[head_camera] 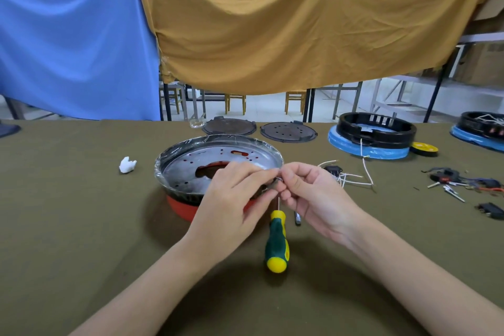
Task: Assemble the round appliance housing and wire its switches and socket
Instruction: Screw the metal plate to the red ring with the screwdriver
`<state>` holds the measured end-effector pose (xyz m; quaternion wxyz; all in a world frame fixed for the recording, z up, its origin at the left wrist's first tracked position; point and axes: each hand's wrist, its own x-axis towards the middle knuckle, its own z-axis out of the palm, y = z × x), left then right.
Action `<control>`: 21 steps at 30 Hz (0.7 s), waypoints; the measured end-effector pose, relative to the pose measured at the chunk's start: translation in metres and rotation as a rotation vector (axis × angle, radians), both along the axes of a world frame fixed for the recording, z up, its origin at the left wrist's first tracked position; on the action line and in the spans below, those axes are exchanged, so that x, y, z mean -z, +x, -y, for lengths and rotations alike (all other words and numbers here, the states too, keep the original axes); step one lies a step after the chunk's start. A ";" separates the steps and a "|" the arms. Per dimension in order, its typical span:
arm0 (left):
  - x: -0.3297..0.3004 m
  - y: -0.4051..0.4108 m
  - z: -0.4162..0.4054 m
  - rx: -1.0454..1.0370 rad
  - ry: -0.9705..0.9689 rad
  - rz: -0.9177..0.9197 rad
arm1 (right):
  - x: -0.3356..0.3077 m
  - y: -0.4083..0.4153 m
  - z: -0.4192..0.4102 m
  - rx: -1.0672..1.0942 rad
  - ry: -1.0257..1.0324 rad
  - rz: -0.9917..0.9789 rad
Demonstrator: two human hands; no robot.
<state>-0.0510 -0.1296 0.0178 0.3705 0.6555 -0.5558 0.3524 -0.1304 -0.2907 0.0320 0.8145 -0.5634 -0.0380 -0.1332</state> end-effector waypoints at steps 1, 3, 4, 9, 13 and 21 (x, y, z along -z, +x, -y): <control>-0.001 -0.001 0.000 0.010 -0.015 -0.019 | 0.000 0.000 -0.002 0.000 0.006 -0.002; -0.003 -0.001 0.000 0.025 -0.043 -0.050 | 0.001 0.000 -0.004 -0.004 0.007 -0.009; -0.003 -0.002 0.000 0.028 -0.048 -0.056 | 0.001 -0.001 -0.004 -0.011 0.005 -0.010; -0.004 0.006 -0.008 -0.138 0.080 -0.050 | 0.005 0.002 -0.006 -0.006 0.081 -0.018; -0.004 0.011 -0.013 -0.340 0.230 -0.002 | 0.002 0.003 0.006 0.061 0.145 -0.041; -0.006 0.012 -0.018 -0.351 0.276 0.200 | -0.032 0.005 0.027 0.224 -0.384 -0.049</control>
